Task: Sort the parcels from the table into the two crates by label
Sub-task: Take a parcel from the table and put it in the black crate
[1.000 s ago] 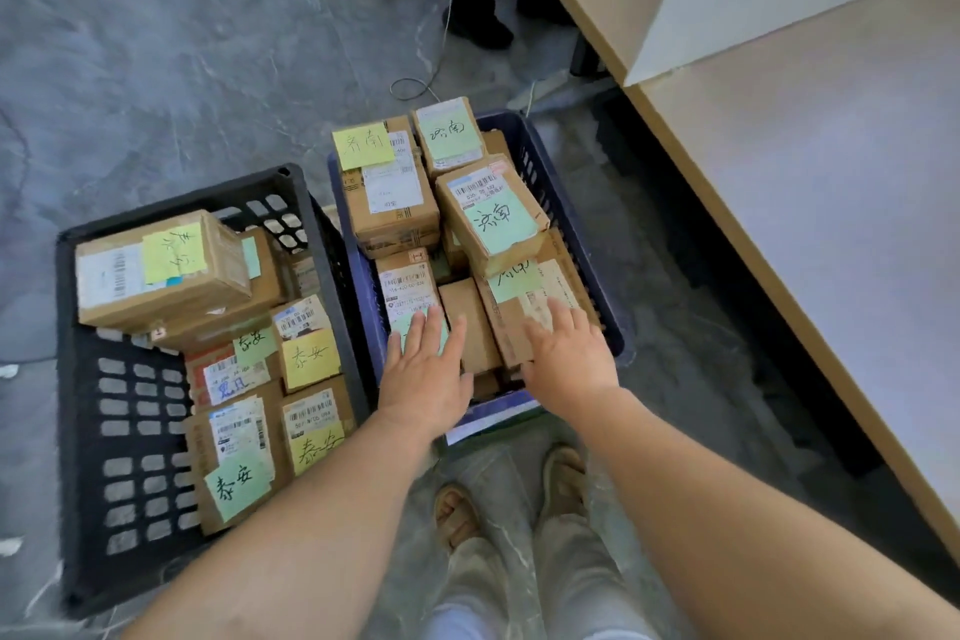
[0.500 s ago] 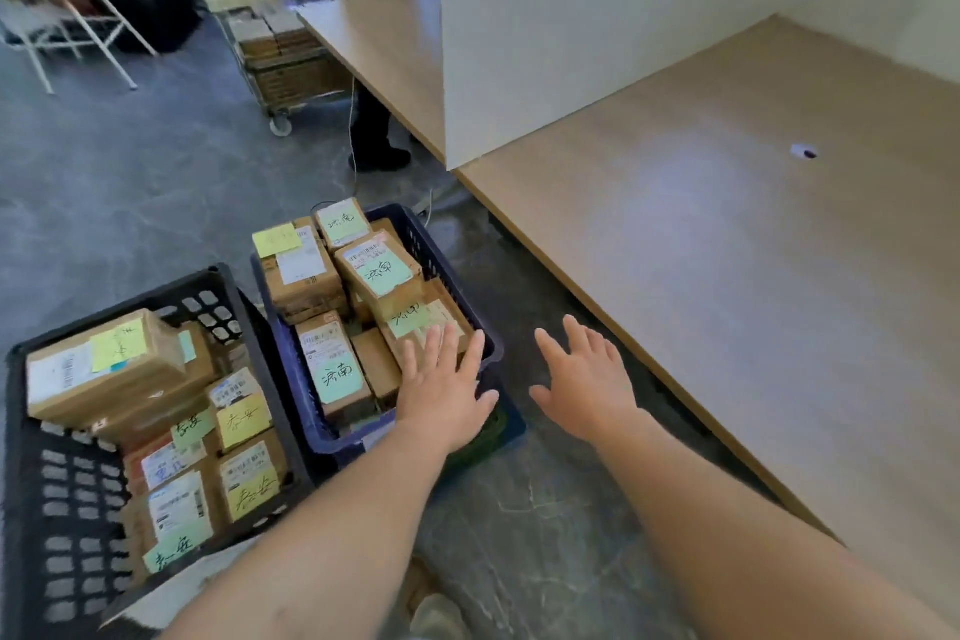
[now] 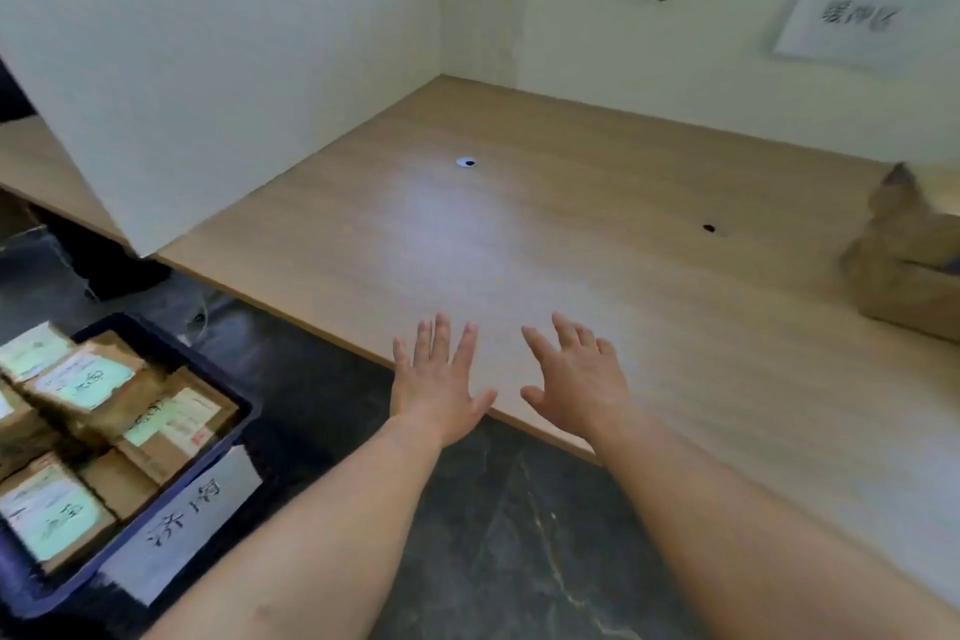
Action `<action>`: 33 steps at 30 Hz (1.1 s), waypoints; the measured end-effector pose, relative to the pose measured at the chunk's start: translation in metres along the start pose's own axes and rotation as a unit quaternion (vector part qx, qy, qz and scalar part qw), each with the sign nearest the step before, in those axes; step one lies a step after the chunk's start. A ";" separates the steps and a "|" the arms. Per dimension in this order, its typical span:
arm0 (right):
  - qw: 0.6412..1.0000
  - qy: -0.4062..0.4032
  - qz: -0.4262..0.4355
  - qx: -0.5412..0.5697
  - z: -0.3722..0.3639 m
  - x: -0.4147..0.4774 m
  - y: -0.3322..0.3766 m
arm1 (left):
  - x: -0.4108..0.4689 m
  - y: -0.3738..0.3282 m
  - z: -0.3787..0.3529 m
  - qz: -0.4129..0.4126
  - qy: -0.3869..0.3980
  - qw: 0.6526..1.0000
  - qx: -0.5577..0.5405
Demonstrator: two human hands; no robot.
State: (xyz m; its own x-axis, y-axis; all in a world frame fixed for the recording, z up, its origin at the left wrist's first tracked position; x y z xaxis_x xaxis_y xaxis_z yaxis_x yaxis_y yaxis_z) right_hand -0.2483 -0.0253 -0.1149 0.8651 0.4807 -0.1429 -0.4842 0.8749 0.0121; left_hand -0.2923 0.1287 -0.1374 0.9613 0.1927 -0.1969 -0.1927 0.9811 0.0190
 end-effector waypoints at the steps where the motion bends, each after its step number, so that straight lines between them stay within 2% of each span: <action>1: 1.000 0.000 -0.017 -0.003 0.001 -0.009 -0.017 | 0.003 -0.017 0.002 -0.017 -0.002 1.000 -0.001; 7: 0.993 0.009 -0.116 -0.005 0.000 -0.046 -0.105 | 0.024 -0.112 0.006 -0.105 -0.008 0.994 0.010; 14: 0.981 0.005 -0.193 0.021 -0.012 -0.052 -0.170 | 0.066 -0.188 0.012 -0.176 -0.002 0.984 0.017; 22: 0.954 -0.015 -0.298 0.019 0.019 -0.046 -0.277 | 0.128 -0.284 0.045 -0.257 -0.008 0.966 0.011; 26: 0.942 -0.033 -0.333 0.026 0.024 -0.041 -0.313 | 0.156 -0.330 0.063 -0.293 -0.023 0.956 0.015; 33: 0.925 -0.016 -0.375 0.056 0.006 -0.064 -0.376 | 0.173 -0.415 0.067 -0.338 -0.020 0.940 0.023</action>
State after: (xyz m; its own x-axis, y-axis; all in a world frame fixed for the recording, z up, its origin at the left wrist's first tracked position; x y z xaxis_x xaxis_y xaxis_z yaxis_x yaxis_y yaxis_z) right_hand -0.1207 -0.3850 -0.1039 0.9564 -0.2648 -0.1234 0.2695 0.9627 0.0234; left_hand -0.0326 -0.2440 -0.1135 0.8675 -0.4768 -0.1417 0.4739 0.8788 -0.0552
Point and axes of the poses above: each hand's wrist, its own x-axis towards the middle knuckle, its own z-axis out of the back of the hand, y = z × x, the point moved 2 cm from there along x, towards the middle knuckle, and after that the axes turned 3 degrees about z, right-handed, at the moved point
